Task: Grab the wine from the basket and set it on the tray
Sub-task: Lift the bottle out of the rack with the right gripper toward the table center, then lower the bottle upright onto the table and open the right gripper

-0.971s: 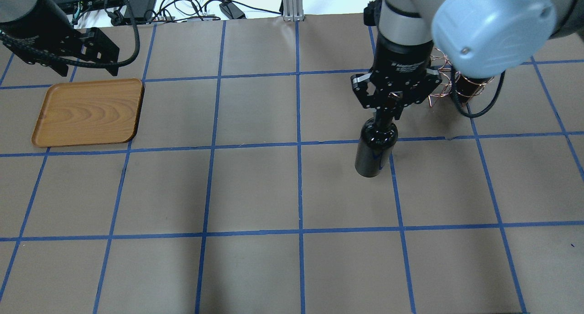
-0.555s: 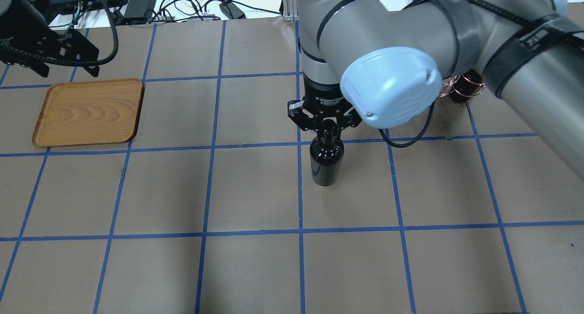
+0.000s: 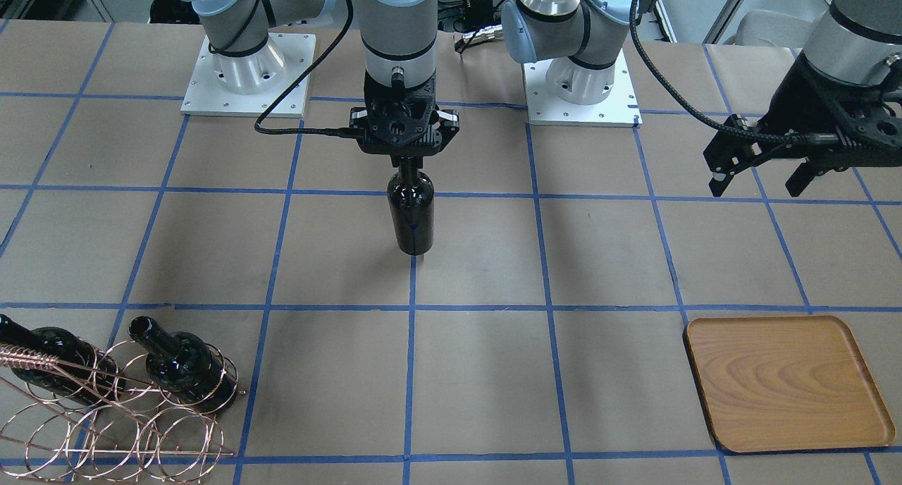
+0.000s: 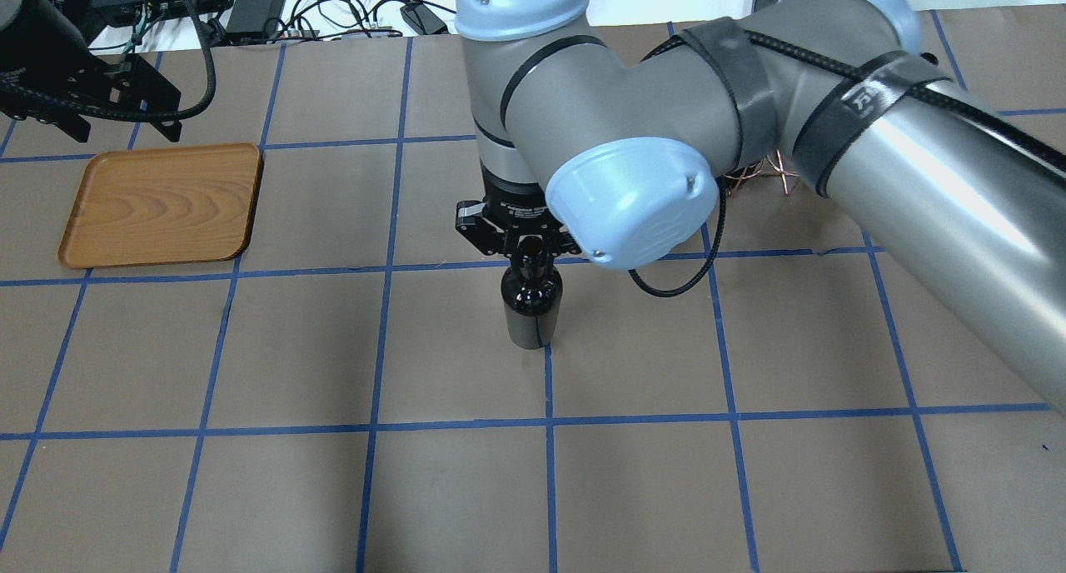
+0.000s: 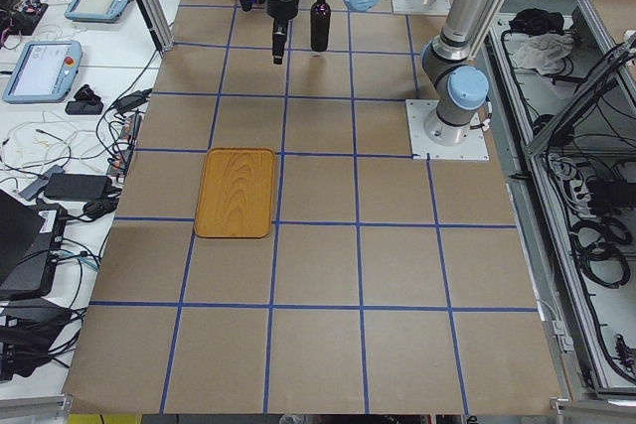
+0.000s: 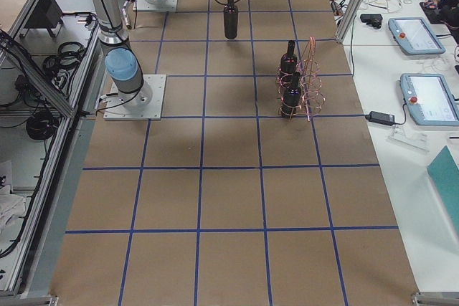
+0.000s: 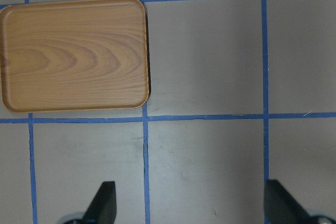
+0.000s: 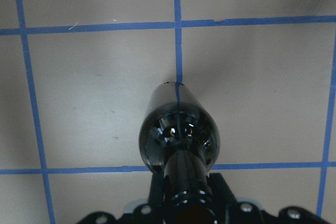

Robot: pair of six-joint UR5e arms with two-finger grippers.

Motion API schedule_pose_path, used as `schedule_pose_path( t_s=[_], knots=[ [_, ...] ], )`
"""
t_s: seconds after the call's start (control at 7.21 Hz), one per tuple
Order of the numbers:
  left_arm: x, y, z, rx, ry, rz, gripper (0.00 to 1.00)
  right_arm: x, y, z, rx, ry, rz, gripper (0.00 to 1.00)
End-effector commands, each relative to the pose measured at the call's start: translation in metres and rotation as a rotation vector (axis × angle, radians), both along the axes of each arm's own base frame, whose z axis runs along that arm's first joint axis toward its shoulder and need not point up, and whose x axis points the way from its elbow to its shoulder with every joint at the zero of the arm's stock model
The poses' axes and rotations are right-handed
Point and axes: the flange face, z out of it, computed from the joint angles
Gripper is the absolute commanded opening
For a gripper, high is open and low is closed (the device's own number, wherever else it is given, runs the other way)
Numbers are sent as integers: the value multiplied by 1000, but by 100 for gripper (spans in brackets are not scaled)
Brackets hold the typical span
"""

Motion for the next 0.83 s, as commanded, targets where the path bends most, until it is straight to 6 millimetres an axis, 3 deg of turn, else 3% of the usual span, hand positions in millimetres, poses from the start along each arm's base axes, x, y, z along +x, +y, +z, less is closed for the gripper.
schedule_pose_path(
  t_s=[0.0, 0.28, 0.69],
  knots=[
    [-2, 0, 0, 1, 1, -4, 100, 34, -4, 2, -18, -18, -19, 1],
    [-3, -1, -1, 2, 1, -7, 100, 66, 0, -1, -26, -7, -31, 1],
    [-5, 0, -2, 4, 2, -10, 100, 69, 1, -2, -16, -19, -41, 9]
  ],
)
